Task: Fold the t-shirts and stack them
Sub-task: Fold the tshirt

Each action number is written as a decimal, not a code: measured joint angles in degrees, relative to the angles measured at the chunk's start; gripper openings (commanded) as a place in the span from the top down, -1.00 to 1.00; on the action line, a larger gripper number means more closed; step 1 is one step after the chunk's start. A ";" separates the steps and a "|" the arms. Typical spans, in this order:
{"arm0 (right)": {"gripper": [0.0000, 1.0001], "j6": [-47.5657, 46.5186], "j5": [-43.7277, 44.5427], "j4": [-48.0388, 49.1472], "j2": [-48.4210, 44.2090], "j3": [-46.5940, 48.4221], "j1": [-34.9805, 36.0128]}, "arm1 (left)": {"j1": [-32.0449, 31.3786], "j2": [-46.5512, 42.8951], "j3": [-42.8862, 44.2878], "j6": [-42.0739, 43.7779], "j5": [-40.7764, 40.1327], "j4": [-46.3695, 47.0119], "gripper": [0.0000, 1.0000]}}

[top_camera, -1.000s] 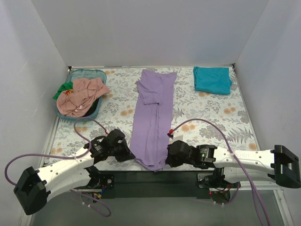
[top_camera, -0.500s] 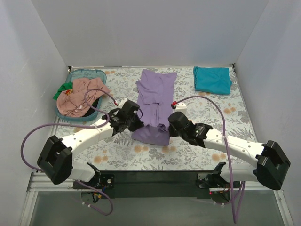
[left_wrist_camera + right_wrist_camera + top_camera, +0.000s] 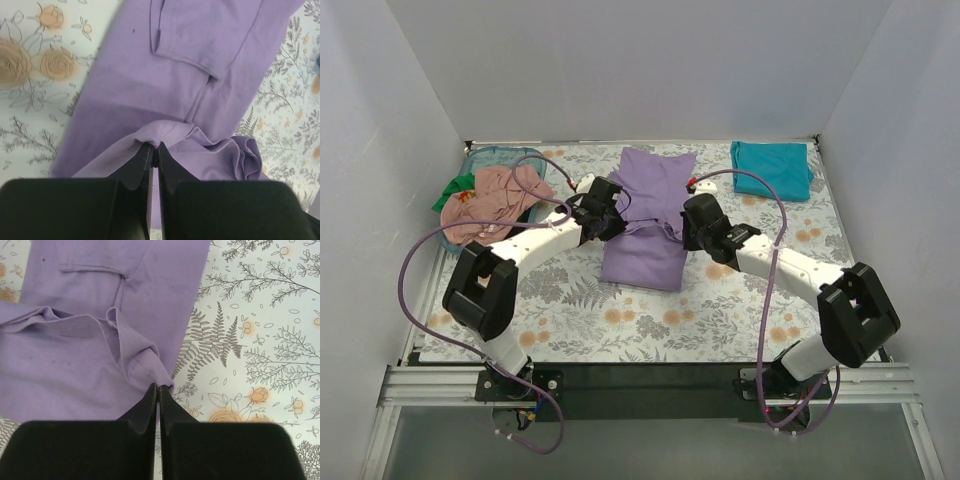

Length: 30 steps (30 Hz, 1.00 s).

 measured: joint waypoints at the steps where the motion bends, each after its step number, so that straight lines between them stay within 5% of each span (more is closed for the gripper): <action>1: 0.97 -0.59 -0.66 0.44 1.16 0.52 -0.72 | 0.44 1.18 0.76 0.59 0.11 0.17 1.00; 8: 0.97 -3.87 -4.46 3.19 7.34 3.26 -4.20 | 2.40 7.85 4.92 3.76 1.22 1.68 1.00; 12: 0.70 -5.14 -5.79 4.39 11.04 4.81 -5.53 | 3.32 9.79 5.88 5.27 1.62 1.86 0.17; 13: 0.46 -5.40 -6.27 4.52 12.02 5.29 -5.88 | 3.63 10.21 6.27 5.84 1.68 1.86 -0.29; 14: 0.24 -5.60 -6.64 4.55 12.76 5.66 -6.12 | 3.87 10.67 6.82 6.54 1.84 1.73 -0.96; 15: 0.06 -6.19 -7.23 4.57 13.75 6.21 -6.38 | 4.07 11.10 7.56 7.04 1.99 1.51 -0.96; 18: -0.97 -7.45 -9.09 4.24 14.82 7.26 -6.91 | 4.44 11.87 9.73 7.58 2.54 1.05 -0.96; 23: -0.97 -8.28 -13.81 3.63 12.20 7.04 -7.02 | 4.55 7.65 7.02 8.24 3.32 0.98 -0.96; 30: -0.95 -4.90 -23.32 5.40 -4.35 -7.63 -5.90 | 4.52 -9.16 -12.31 5.92 7.26 1.99 -0.96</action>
